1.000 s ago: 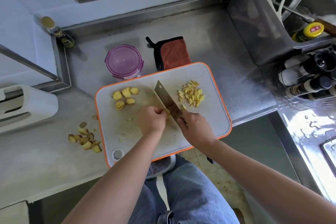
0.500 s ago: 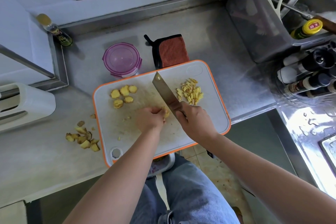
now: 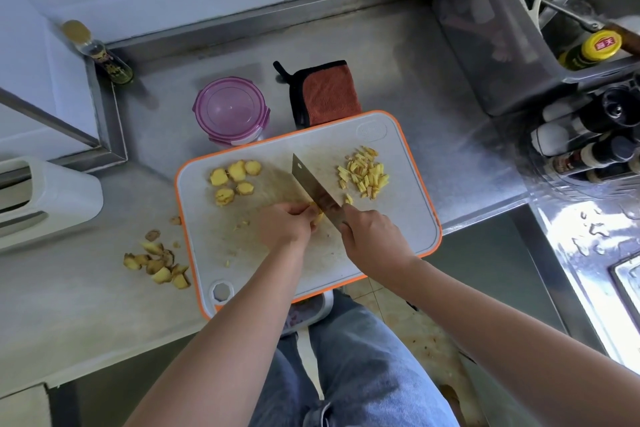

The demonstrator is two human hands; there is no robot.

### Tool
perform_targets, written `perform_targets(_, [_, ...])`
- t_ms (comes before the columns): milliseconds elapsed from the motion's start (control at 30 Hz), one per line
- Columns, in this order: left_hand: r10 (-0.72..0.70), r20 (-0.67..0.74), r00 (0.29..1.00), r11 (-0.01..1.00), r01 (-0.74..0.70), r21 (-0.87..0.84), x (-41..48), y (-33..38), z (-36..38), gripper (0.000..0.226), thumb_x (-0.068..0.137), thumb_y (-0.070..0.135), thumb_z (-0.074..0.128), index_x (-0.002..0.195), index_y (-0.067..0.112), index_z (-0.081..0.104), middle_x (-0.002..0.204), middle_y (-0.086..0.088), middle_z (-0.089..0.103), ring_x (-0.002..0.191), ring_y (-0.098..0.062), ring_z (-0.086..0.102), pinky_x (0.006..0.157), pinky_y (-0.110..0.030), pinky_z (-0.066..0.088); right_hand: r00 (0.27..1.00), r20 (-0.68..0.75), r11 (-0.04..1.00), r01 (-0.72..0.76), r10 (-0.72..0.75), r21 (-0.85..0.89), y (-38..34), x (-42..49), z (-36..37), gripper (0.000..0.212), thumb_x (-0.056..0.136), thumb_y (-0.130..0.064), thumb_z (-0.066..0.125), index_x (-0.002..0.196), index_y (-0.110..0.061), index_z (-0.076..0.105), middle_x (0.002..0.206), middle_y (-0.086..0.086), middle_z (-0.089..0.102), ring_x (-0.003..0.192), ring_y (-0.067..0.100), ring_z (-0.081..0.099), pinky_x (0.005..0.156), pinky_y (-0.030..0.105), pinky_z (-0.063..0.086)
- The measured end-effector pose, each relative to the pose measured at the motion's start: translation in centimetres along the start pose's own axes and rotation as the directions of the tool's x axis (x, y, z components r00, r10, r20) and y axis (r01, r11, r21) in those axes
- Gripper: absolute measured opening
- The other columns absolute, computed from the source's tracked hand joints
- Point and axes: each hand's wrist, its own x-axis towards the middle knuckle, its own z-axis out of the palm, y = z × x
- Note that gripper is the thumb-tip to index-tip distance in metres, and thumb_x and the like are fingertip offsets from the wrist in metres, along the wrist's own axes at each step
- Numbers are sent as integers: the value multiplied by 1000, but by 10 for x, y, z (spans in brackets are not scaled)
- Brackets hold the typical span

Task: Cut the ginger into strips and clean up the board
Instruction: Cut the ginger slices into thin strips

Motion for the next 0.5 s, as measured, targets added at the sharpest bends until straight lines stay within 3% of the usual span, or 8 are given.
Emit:
perform_targets(167, [6,-19,1000,1000,-6,-13,-1,1,0,9,82,4,75,90,3,71,79,-10,70,60,-19,67,45,-14,48,1000,-2,999,-11,11,41,-2,7,6,15,99,-21,40,101,-8,47,73,5,46,67,26,45,58,32,34])
perform_targets(500, [-30,-8,1000,999,30,-32,1,0,-2,8,80,6,77,79,8,69,70,-3,68,54,-16,67,46,-16,49,992,-114,988,-28,46,155,-7,26,2,18,99,-23,43,95,-7,51,69,7,52,64,29,50,53,33,37])
